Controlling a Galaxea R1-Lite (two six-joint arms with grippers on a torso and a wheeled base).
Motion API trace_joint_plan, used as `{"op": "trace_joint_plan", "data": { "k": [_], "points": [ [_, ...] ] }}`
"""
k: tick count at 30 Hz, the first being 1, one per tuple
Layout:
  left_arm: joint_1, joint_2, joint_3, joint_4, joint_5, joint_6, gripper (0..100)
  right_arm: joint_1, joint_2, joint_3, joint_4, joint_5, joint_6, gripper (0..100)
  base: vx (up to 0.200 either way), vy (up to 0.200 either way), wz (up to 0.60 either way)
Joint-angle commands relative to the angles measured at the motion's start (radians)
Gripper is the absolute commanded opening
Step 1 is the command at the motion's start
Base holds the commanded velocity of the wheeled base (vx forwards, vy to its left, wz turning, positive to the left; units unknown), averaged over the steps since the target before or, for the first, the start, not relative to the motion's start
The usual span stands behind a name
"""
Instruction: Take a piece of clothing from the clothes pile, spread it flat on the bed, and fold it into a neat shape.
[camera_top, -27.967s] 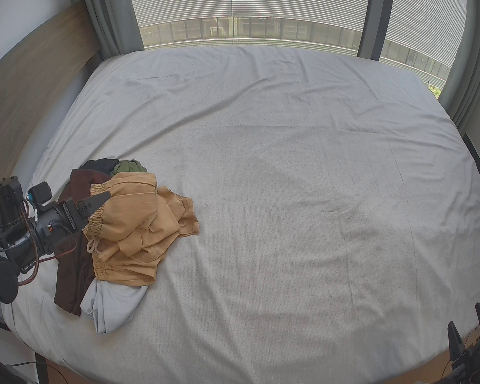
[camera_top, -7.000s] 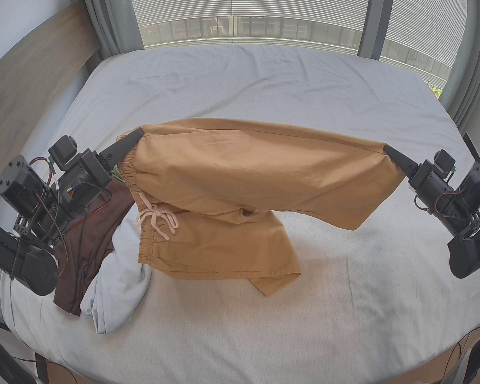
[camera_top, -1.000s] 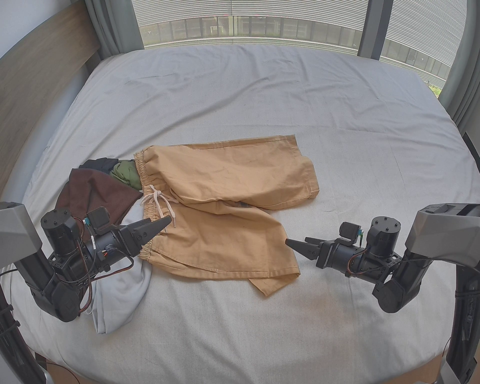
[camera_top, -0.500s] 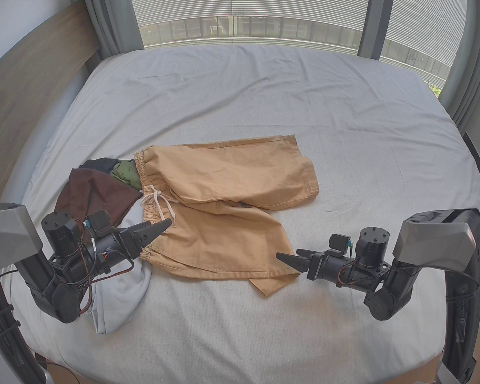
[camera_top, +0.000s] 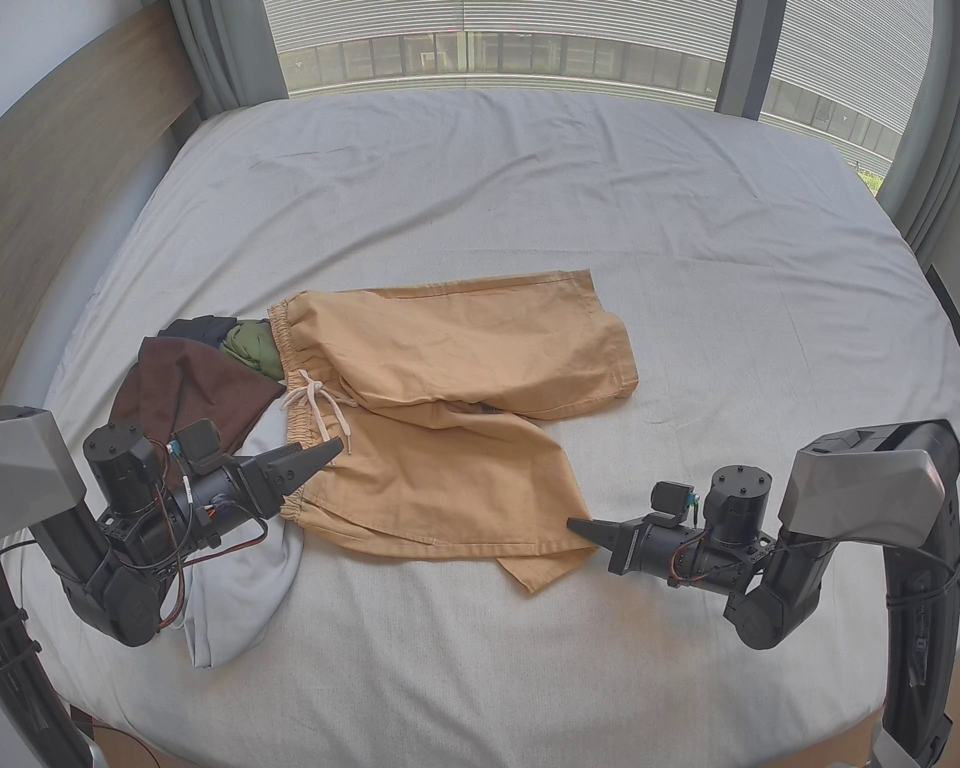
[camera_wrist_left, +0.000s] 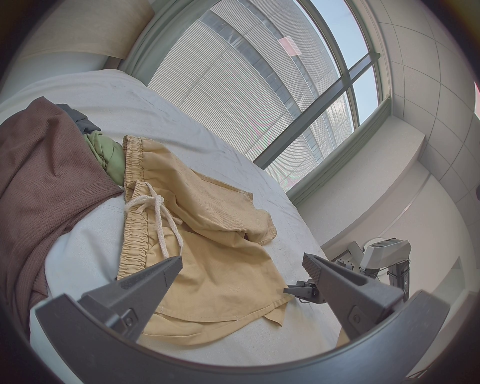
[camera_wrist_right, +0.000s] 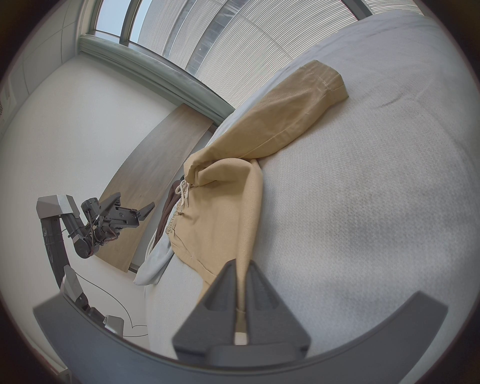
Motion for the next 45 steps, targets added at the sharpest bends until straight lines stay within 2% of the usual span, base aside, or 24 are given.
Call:
{"op": "trace_joint_plan", "data": {
  "k": [1,7,14,28,45],
  "points": [
    [0.001,0.001,0.001,0.000,0.000,-0.002,100,-0.007,-0.034,0.020,0.002,0.001,-0.003,0,0.000,0.000,0.00],
    [0.001,0.001,0.001,0.000,0.000,-0.002,100,0.001,-0.150,0.058,0.023,0.002,-0.003,0,0.000,0.000,0.00],
    [0.001,0.001,0.001,0.000,0.000,-0.002,100,0.073,-0.186,0.049,0.075,0.001,-0.006,0,0.000,0.000,0.00],
    [0.001,0.004,0.005,-0.002,0.000,-0.002,100,0.203,-0.109,-0.235,0.167,0.002,-0.020,0,0.000,0.000,0.00],
    [0.001,0.004,-0.001,-0.002,0.000,-0.002,100,0.278,-0.029,-0.487,0.310,0.001,-0.016,0,0.000,0.000,0.00]
  ]
}}
